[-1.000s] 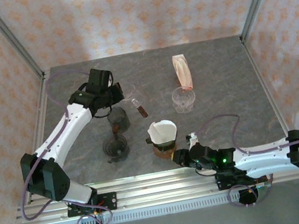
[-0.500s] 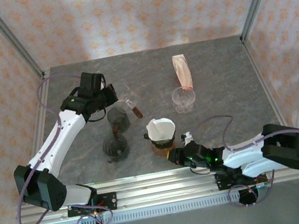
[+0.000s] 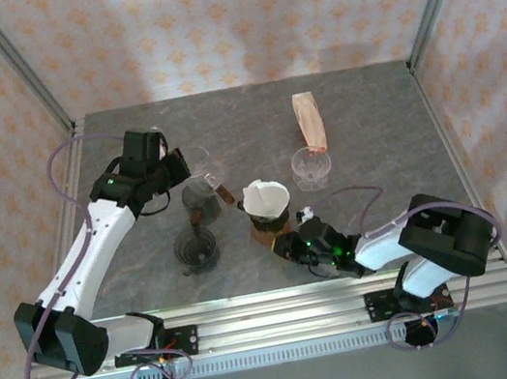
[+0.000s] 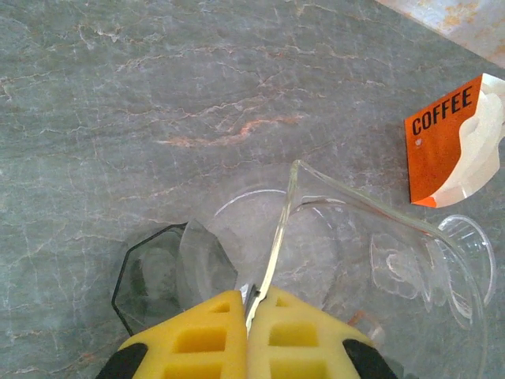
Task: Place the coffee filter in the dripper
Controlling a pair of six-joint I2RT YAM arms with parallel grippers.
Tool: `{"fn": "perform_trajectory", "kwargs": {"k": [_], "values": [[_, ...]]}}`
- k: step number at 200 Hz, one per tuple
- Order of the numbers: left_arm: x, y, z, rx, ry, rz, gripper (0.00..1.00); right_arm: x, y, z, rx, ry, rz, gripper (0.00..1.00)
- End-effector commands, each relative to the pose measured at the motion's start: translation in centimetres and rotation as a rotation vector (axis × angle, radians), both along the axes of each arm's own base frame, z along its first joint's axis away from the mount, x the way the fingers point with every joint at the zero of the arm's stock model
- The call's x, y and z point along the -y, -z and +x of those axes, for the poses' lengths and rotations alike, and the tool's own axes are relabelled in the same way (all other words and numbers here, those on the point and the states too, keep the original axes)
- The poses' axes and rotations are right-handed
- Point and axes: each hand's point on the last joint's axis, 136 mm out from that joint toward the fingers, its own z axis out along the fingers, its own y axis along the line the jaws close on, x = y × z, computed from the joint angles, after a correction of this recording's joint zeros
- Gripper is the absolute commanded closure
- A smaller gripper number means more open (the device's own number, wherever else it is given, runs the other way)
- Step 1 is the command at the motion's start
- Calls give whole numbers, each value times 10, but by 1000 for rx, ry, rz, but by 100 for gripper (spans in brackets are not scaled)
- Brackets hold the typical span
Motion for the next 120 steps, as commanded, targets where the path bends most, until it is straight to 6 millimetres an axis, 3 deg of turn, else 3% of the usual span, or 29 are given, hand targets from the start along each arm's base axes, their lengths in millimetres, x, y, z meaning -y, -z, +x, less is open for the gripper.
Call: {"fn": "perform_trajectory", "kwargs": {"k": [1, 79, 120], "values": [[-7, -19, -6, 62, -24, -15, 100, -11, -12, 16, 34, -34, 26, 79], [-18, -33, -28, 104, -40, -10, 100, -34, -6, 66, 9, -77, 35, 81], [-16, -31, -35, 106, -34, -35, 100, -45, -1, 90, -3, -87, 35, 82]]}}
